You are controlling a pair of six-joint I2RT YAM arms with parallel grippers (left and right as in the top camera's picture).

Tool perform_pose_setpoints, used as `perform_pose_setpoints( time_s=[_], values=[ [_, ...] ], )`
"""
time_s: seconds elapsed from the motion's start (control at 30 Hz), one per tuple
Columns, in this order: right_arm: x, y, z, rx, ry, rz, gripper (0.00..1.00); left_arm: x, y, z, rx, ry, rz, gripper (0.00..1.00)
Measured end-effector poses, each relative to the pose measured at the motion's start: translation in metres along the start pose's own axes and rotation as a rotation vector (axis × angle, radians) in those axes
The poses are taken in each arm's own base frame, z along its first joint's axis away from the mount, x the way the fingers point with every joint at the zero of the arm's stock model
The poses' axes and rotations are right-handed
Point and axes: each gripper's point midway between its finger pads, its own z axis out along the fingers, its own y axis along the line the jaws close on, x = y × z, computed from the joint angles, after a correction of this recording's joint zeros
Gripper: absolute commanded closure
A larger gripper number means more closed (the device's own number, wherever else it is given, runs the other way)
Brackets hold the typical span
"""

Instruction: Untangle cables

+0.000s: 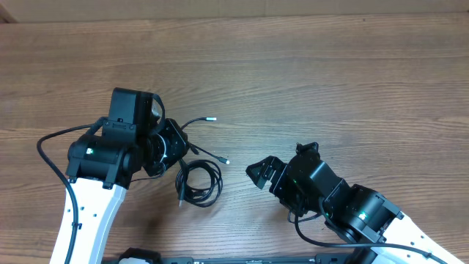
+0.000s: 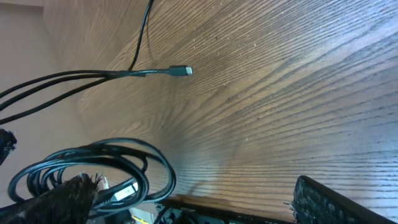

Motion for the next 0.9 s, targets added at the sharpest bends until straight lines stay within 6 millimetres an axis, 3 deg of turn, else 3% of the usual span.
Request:
perform_pose_setpoints(
  time_s=[0.2,0.6,0.77,0.9],
  values=[
    [0.002,0.008,0.000,-0.032,0.012,0.001,0.07,0.000,0.001,0.000,-0.004,-0.003,-0.015,0.95],
    [0.009,0.029,-0.002,-0.120,0.067,0.123,0.41,-0.001,0.001,0.000,-0.006,-0.004,-0.019,0.95],
    [0.016,0.047,-0.004,-0.191,0.122,0.117,0.41,-0.001,0.001,0.000,-0.005,-0.005,-0.019,0.95],
    [0.035,0.054,0.008,-0.191,0.186,0.078,0.41,-0.001,0.001,0.001,-0.007,-0.003,-0.053,0.95]
  ],
)
